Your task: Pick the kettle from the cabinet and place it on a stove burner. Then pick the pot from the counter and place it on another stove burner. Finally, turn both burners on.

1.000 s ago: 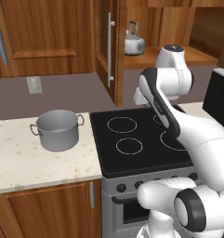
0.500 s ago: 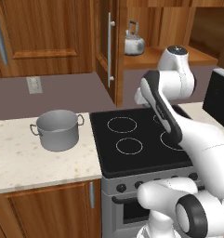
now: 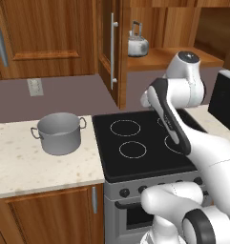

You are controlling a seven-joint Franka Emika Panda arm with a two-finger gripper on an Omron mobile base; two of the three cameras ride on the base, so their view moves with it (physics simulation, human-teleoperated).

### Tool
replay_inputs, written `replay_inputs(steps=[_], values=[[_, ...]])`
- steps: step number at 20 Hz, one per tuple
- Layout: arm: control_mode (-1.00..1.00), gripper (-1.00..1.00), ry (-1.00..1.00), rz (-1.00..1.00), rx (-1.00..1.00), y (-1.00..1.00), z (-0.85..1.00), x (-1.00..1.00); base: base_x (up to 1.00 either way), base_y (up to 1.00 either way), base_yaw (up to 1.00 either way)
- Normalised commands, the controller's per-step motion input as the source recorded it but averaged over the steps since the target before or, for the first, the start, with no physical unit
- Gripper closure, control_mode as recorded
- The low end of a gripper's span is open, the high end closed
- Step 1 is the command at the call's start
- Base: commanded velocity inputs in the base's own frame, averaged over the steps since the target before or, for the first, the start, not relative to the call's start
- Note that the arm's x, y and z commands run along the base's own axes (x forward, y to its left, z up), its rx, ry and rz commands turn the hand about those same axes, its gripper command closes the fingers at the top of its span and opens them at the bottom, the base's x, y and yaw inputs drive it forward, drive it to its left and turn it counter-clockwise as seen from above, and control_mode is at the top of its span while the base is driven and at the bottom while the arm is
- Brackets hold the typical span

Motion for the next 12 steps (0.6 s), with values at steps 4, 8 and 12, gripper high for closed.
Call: replay_inputs(steps=[4,8,12], values=[[-1.0,-1.0,-0.11,0.0,0.01,-0.12,0.14,0.0,0.0,0.0,0.0],[-1.0,-1.0,-0.12,0.0,0.01,-0.1,0.18,0.0,0.0,0.0,0.0],[-1.0,-1.0,-0.1,0.0,0.01,-0.09,0.21,0.0,0.0,0.0,0.0]])
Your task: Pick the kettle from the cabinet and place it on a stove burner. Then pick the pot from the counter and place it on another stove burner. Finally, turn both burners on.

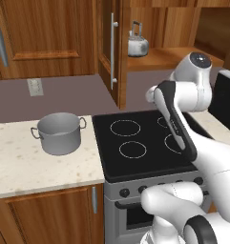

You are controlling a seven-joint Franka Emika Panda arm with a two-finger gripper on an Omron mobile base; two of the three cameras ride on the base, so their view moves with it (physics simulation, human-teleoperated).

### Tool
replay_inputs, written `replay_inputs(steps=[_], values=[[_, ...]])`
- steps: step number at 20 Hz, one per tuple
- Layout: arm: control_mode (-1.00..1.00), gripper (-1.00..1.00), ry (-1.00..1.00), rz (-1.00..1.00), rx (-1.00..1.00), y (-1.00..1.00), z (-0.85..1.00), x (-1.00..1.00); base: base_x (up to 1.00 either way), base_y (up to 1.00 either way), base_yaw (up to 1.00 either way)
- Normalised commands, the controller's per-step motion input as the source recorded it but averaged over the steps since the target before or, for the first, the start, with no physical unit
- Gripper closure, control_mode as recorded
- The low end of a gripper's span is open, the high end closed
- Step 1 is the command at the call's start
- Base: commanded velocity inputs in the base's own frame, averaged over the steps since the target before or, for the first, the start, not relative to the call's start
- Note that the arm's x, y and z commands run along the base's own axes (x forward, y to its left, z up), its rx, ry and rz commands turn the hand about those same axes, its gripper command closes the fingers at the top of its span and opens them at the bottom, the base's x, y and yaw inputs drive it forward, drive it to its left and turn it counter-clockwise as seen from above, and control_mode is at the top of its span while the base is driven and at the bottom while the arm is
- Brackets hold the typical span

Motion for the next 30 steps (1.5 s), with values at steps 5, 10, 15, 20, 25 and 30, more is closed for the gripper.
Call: replay_inputs(steps=[5,10,15,20,25,30], values=[[-1.0,-1.0,-0.1,0.0,0.01,-0.07,0.24,0.0,0.0,0.0,0.0],[-1.0,-1.0,-0.14,0.0,0.01,-0.01,0.26,0.01,0.0,0.0,0.0],[-1.0,-1.0,-0.16,0.0,0.0,0.0,0.24,0.0,0.0,0.0,0.0],[-1.0,-1.0,-0.16,0.0,0.0,0.0,0.26,0.0,0.0,0.0,0.0],[-1.0,-1.0,-0.18,0.0,0.0,0.0,0.27,0.0,0.0,0.0,0.0],[-1.0,-1.0,-0.18,0.0,0.0,0.0,0.3,0.0,0.0,0.0,0.0]])
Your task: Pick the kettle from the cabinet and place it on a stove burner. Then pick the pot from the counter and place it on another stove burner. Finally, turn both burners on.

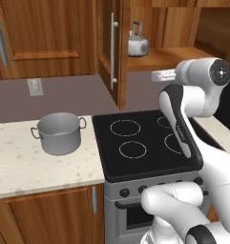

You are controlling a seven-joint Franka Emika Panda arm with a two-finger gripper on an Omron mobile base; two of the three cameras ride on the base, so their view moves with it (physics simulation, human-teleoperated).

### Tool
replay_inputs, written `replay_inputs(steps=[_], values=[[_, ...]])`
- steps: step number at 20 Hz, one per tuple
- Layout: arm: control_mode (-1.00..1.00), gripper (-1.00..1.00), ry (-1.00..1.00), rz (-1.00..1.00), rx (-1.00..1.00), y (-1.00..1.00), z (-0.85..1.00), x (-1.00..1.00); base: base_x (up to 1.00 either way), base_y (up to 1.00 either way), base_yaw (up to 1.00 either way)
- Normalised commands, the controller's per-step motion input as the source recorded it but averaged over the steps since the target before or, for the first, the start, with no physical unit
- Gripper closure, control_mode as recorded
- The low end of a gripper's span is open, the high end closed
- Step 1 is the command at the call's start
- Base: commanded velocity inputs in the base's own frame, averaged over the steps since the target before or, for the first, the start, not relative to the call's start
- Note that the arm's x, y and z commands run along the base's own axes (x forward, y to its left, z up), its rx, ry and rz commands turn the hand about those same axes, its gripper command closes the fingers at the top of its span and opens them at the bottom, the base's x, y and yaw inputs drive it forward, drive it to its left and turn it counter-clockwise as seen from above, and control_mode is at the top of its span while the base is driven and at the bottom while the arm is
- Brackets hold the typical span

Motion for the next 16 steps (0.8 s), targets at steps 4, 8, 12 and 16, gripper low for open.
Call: replay_inputs(steps=[4,8,12,16], values=[[-1.0,-1.0,-0.17,0.0,0.0,0.0,0.33,0.0,0.0,0.0,0.0],[-1.0,-1.0,-0.12,0.0,0.0,0.0,0.32,0.0,0.0,0.0,0.0],[-1.0,-1.0,-0.03,0.0,0.0,0.0,0.07,-0.02,0.0,0.0,0.0],[-1.0,-1.0,0.0,0.0,0.0,0.0,0.0,0.0,0.0,0.0,0.0]])
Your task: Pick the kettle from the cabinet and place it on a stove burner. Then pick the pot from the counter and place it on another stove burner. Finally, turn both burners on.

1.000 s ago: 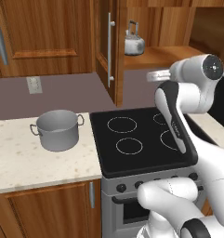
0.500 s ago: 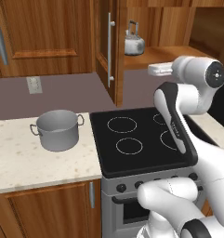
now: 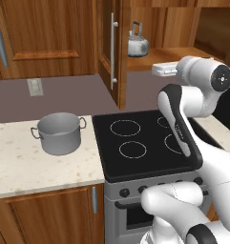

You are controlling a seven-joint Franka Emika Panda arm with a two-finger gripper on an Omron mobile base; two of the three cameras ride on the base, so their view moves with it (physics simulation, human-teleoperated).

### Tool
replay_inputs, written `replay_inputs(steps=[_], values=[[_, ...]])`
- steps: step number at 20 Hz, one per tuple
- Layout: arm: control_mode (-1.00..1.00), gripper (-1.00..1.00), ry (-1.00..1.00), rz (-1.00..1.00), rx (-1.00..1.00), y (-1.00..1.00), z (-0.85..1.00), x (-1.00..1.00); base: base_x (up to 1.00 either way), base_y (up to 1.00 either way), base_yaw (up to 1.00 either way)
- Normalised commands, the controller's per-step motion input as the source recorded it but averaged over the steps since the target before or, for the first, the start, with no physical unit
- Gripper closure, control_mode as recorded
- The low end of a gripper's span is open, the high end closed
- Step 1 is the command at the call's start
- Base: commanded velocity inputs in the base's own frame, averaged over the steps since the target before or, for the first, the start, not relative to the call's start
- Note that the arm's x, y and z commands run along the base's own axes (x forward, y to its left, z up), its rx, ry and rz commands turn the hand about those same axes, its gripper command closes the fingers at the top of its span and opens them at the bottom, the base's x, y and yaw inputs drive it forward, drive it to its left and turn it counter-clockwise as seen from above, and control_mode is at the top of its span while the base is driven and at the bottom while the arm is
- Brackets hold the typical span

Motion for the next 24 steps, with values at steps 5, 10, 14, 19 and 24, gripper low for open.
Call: replay_inputs(steps=[5,10,14,19,24], values=[[-1.0,-1.0,0.0,0.0,0.0,0.0,0.0,0.0,0.0,0.0,0.0],[-1.0,-1.0,0.0,0.0,0.0,0.0,0.0,0.05,0.0,0.0,0.0],[-1.0,-1.0,0.0,0.0,0.0,0.0,0.0,0.29,0.0,0.0,0.0],[-1.0,-1.0,0.02,0.0,0.0,0.03,0.0,0.34,0.0,0.0,0.0],[-1.0,-1.0,0.01,0.0,-0.02,0.07,0.0,0.28,0.0,0.0,0.0]])
